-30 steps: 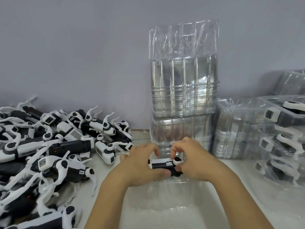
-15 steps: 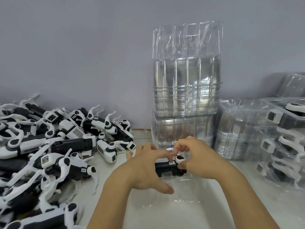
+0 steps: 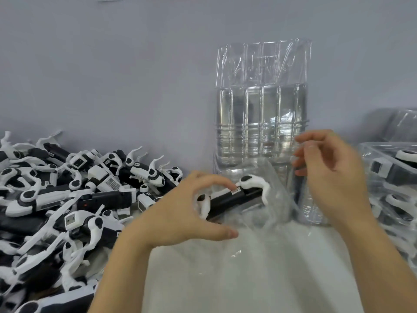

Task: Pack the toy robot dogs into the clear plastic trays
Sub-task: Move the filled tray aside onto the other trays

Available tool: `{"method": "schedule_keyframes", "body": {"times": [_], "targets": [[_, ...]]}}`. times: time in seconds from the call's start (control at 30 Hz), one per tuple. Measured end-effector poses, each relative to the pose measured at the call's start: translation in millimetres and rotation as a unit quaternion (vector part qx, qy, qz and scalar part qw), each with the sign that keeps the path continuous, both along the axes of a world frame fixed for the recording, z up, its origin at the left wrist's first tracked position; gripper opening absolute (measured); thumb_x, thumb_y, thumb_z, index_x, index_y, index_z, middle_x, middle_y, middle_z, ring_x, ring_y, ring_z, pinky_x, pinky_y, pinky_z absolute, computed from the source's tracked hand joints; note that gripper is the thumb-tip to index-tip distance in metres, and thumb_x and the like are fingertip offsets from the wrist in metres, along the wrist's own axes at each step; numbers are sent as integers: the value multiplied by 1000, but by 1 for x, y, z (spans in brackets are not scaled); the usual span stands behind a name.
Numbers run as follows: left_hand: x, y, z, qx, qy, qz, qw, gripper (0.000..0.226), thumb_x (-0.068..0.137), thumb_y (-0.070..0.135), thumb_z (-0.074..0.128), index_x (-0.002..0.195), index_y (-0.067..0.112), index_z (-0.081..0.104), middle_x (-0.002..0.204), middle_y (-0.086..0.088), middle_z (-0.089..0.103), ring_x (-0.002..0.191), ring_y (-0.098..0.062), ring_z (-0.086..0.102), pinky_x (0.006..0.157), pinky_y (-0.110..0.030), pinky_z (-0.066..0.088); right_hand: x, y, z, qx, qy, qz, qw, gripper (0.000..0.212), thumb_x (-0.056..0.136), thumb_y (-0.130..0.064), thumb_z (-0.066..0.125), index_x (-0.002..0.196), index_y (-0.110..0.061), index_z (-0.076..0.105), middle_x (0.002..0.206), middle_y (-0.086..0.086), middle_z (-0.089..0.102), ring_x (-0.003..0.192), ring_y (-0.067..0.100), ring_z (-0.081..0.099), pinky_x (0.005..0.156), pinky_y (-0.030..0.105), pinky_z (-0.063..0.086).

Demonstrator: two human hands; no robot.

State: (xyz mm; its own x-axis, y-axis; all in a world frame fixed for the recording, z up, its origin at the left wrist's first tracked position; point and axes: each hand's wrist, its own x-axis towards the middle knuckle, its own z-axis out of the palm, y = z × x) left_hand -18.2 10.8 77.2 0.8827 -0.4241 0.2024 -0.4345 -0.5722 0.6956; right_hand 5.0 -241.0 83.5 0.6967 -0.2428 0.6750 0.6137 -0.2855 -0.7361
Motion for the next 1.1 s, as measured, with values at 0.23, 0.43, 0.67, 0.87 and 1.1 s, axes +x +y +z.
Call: {"method": "schedule_keyframes", "body": {"times": [0.23,0.43,0.67,0.87,1.1], "targets": [[7,1,-3,-330,-21,27,943,50,65,39,78,114,35,73,119,0,72,116,-21,66,106,-54,47,-3,34,-4,42,-37,27,998,30,95,-8,58,98,-38,60,82,-7,65,79,13,64,67,21,52],[9,-12,-6,-563,128,26,816,56,65,60,83,109,24,79,108,-12,76,90,-25,76,68,-35,60,-8,77,-17,-73,-35,102,992,26,90,-9,72,106,-29,72,91,-16,69,89,6,67,69,16,53],[11,-10,-17,-630,190,38,752,75,51,66,86,112,24,78,120,-14,72,108,-34,71,84,-46,61,-11,84,-17,-84,-54,141,985,33,80,-2,81,106,-22,78,99,-15,66,96,11,67,76,19,55],[15,-13,-20,-636,191,34,747,77,55,68,84,118,25,75,125,-13,70,113,-35,68,96,-50,54,-9,82,-17,-74,-37,148,986,35,79,-3,82,106,-23,78,98,-16,67,96,10,67,75,18,56],[20,-14,-24,-664,213,21,717,75,62,68,81,119,20,74,127,-17,68,113,-37,68,99,-52,51,-8,86,-18,-72,-46,124,989,33,79,-3,82,106,-22,78,97,-16,68,95,10,68,75,18,56]]}}
